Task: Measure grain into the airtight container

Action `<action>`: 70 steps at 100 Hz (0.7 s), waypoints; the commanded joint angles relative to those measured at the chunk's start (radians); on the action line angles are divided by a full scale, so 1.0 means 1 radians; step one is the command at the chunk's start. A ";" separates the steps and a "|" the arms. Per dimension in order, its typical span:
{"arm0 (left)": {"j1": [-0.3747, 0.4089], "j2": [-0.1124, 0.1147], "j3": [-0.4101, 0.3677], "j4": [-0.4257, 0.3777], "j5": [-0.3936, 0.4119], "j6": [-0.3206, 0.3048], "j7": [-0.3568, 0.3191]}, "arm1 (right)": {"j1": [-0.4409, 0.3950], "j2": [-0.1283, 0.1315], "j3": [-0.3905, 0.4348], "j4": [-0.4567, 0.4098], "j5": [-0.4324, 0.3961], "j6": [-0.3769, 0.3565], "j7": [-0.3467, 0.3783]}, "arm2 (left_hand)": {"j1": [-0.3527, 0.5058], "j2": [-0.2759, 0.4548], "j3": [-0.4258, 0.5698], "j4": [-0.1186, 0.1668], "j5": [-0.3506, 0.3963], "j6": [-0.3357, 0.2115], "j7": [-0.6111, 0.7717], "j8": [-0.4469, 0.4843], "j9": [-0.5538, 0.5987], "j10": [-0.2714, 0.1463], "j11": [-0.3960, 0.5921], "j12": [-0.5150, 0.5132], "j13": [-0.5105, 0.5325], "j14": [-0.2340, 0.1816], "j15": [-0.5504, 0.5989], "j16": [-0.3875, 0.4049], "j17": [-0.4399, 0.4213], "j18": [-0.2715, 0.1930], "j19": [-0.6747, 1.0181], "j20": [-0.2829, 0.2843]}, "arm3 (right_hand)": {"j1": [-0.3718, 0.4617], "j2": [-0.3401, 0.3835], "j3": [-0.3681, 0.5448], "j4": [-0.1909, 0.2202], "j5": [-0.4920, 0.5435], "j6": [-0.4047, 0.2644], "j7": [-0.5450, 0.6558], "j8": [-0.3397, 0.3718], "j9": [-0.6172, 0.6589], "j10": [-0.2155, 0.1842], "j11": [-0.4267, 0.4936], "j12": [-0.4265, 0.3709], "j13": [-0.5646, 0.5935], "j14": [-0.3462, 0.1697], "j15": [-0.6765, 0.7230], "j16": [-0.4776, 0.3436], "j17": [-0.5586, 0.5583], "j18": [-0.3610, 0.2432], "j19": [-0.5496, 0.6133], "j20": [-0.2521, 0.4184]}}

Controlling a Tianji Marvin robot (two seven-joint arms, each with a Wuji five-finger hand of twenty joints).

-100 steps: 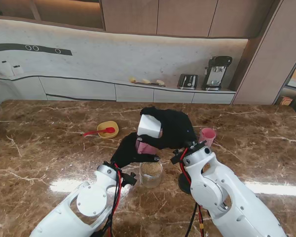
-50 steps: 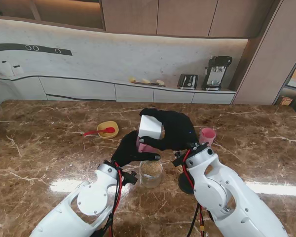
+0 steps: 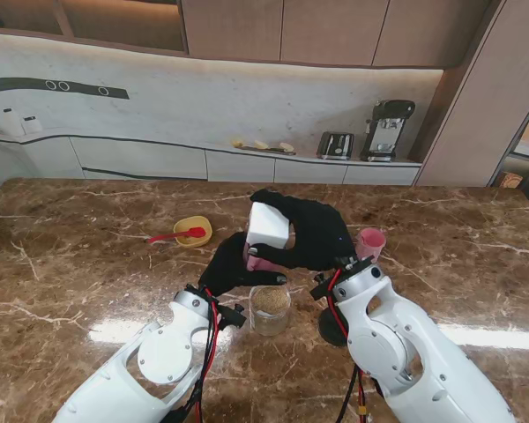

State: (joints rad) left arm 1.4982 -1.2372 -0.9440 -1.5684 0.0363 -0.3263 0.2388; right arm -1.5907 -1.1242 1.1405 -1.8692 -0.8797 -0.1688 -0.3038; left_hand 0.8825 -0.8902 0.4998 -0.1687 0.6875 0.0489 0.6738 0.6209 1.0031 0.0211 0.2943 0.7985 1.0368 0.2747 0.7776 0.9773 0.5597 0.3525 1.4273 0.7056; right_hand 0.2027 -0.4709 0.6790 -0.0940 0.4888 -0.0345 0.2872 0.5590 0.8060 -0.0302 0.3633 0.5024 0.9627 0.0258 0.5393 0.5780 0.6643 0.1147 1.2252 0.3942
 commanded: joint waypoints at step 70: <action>0.006 -0.002 -0.001 -0.012 0.006 -0.009 -0.001 | -0.005 0.007 0.020 -0.017 0.139 0.019 0.167 | 0.191 0.470 0.270 -0.015 0.206 -0.281 0.209 0.038 0.071 -0.124 0.070 0.003 0.010 -0.071 0.000 0.011 -0.011 -0.021 0.019 0.014 | -0.061 0.067 0.051 0.044 0.026 0.019 -0.030 -0.045 0.027 -0.006 -0.057 -0.026 -0.042 0.008 -0.031 -0.028 -0.024 -0.002 -0.024 0.049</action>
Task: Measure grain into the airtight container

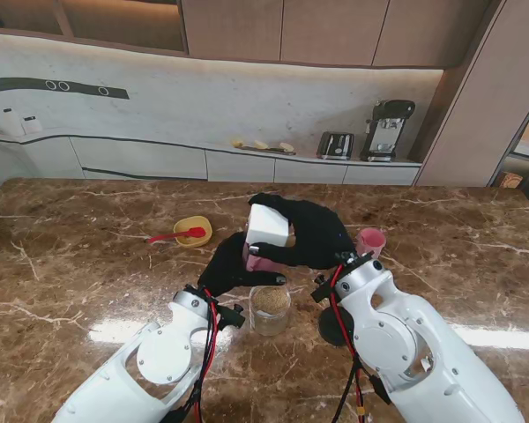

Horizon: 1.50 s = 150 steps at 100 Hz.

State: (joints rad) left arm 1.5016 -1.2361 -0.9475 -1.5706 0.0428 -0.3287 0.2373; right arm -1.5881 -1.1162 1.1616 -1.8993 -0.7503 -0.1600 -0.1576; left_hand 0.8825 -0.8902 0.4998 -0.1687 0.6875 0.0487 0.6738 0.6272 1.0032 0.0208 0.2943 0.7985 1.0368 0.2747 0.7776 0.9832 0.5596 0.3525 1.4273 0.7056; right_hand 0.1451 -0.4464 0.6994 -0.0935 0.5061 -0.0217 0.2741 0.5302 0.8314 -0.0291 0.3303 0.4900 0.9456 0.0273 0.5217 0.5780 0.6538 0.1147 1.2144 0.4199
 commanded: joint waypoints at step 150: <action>0.006 -0.001 -0.002 -0.015 0.001 -0.009 -0.002 | -0.003 0.013 0.053 -0.026 -0.008 -0.108 0.071 | 0.189 0.466 0.273 -0.015 0.209 -0.285 0.213 0.032 0.075 -0.126 0.073 0.003 0.012 -0.072 0.001 0.004 -0.009 -0.021 0.020 0.015 | -0.154 -0.068 0.085 0.032 -0.356 0.104 -0.278 0.039 -0.440 0.045 -0.205 -0.149 -0.375 0.068 -0.345 -0.225 -0.276 0.016 -0.381 0.066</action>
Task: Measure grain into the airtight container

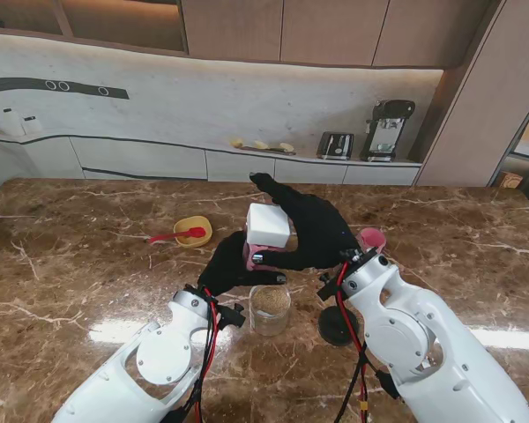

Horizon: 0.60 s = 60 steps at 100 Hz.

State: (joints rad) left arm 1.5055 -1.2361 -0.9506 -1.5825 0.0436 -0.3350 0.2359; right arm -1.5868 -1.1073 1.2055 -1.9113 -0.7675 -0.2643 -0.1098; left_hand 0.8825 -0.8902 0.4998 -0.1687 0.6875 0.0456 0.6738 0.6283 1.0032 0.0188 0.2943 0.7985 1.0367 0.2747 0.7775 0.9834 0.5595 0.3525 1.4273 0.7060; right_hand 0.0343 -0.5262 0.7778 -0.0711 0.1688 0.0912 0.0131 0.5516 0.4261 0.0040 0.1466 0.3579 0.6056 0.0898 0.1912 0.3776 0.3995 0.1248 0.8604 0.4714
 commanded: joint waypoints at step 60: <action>0.001 0.002 0.000 -0.005 -0.001 0.001 -0.014 | 0.066 0.061 0.113 -0.130 0.222 0.073 0.441 | 0.187 0.465 0.274 -0.015 0.210 -0.282 0.216 0.032 0.076 -0.125 0.073 0.005 0.015 -0.071 0.000 0.003 -0.007 -0.019 0.020 0.014 | 0.143 -0.085 -0.042 -0.001 0.223 -0.050 0.180 0.094 0.205 -0.001 0.062 0.038 0.119 -0.021 0.073 0.025 0.067 -0.016 0.011 0.043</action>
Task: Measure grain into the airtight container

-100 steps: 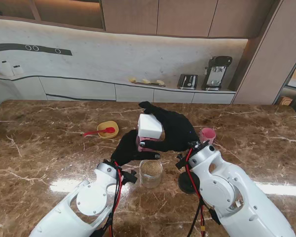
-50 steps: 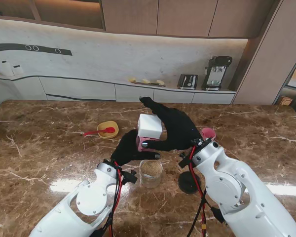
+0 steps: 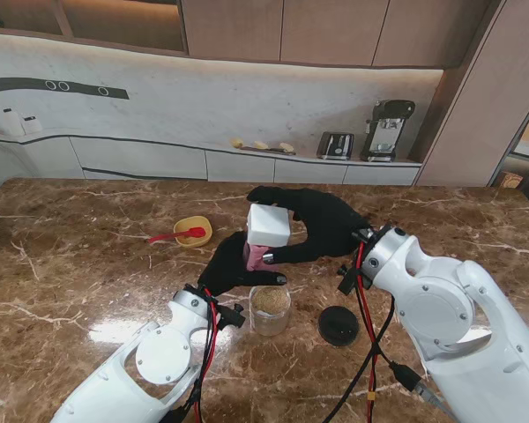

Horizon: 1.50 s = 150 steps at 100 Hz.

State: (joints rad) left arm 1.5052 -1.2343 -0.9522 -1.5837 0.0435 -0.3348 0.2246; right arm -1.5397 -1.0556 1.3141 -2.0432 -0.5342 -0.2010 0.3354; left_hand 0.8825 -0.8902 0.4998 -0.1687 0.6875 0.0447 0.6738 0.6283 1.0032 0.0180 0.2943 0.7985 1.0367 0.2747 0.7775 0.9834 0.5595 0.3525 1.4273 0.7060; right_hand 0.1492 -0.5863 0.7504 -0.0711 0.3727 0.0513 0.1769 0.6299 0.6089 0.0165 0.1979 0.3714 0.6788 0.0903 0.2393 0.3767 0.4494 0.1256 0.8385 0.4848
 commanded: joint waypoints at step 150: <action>0.005 -0.005 0.008 -0.009 -0.006 0.011 0.011 | 0.058 -0.010 -0.089 0.093 0.044 0.000 -0.092 | 0.185 0.464 0.276 -0.016 0.211 -0.282 0.216 0.031 0.078 -0.126 0.073 0.006 0.015 -0.072 0.000 0.003 -0.008 -0.022 0.019 0.014 | 0.343 -0.152 0.253 -0.201 0.404 -0.221 0.460 0.066 0.462 -0.112 0.256 0.375 0.282 -0.104 0.414 0.261 0.195 -0.017 0.395 0.038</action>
State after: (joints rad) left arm 1.5114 -1.2341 -0.9432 -1.5848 0.0388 -0.3243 0.2283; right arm -1.4615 -1.0578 1.2374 -1.9680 -0.4739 -0.2132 0.2473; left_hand 0.8825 -0.8933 0.5019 -0.1687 0.6875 0.0244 0.6738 0.6291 1.0032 0.0074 0.2943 0.7985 1.0367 0.2743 0.7775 0.9834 0.5595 0.3525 1.4273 0.7062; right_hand 0.4330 -0.8388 0.8882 -0.2781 0.6907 -0.0093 0.4805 0.6734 0.9965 0.0153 0.3755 0.7340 0.9218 0.0236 0.6206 0.6292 0.6407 0.1109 1.1930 0.5106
